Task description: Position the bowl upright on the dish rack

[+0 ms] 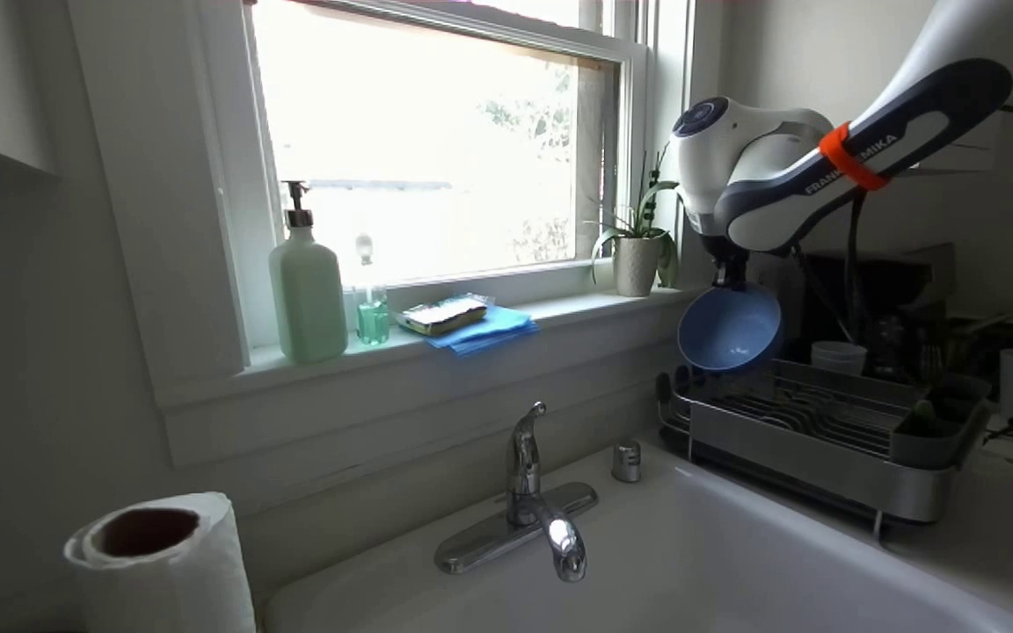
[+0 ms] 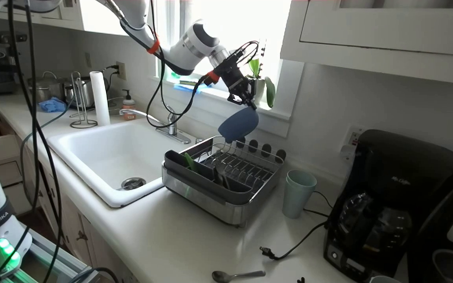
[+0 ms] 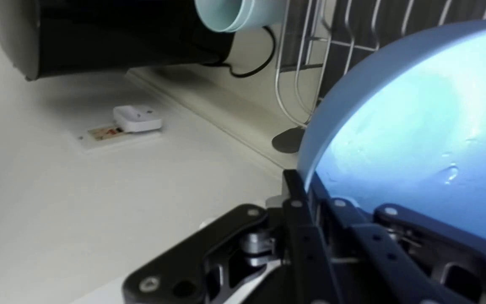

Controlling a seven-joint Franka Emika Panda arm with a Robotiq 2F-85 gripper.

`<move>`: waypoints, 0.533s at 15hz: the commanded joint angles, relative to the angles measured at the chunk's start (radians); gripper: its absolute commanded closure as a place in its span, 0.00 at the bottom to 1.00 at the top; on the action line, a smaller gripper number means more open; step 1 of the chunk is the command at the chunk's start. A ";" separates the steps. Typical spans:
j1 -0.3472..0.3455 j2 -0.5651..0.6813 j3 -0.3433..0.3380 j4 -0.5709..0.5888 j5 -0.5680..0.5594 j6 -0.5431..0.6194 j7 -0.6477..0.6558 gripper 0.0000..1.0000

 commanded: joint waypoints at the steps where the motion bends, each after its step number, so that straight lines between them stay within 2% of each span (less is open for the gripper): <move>1: 0.012 -0.058 0.019 -0.120 -0.251 0.102 0.098 0.99; 8: 0.013 -0.101 0.099 -0.258 -0.613 0.119 0.270 0.99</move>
